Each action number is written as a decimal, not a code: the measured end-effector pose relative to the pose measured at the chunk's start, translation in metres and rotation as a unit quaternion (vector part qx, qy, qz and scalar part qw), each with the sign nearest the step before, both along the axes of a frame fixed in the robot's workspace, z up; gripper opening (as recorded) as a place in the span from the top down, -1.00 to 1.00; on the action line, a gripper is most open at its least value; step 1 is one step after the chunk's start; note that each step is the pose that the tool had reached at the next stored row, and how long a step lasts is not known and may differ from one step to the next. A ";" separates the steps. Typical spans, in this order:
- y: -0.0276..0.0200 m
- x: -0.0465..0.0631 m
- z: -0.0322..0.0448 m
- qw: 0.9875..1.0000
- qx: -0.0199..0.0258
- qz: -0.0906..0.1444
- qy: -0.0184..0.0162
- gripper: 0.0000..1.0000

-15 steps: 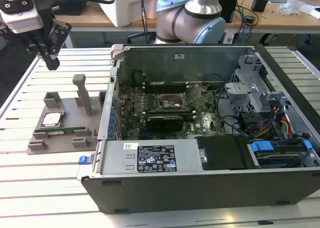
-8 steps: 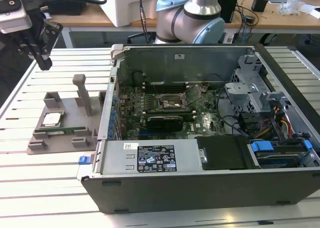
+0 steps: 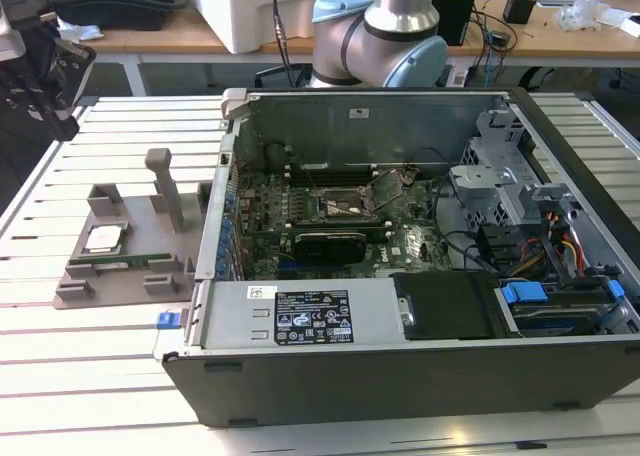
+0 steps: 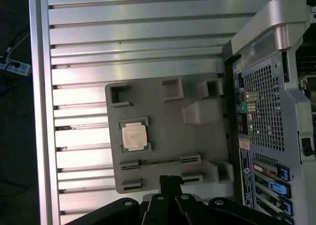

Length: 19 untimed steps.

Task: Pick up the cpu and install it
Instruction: 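Reach for the cpu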

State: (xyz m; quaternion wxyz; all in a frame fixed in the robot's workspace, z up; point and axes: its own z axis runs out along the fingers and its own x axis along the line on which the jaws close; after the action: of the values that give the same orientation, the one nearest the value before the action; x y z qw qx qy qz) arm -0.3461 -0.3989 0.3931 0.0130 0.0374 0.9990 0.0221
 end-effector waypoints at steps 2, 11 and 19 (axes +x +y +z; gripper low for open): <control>0.0000 -0.004 0.0000 1.000 0.000 0.000 0.000 0.79; 0.0000 -0.024 -0.0001 1.000 0.000 0.000 0.000 0.79; 0.0000 -0.049 -0.0004 1.000 0.000 0.000 0.000 0.79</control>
State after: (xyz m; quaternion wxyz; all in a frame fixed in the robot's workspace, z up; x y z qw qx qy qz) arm -0.3948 -0.3988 0.3927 0.0130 0.0374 0.9990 0.0221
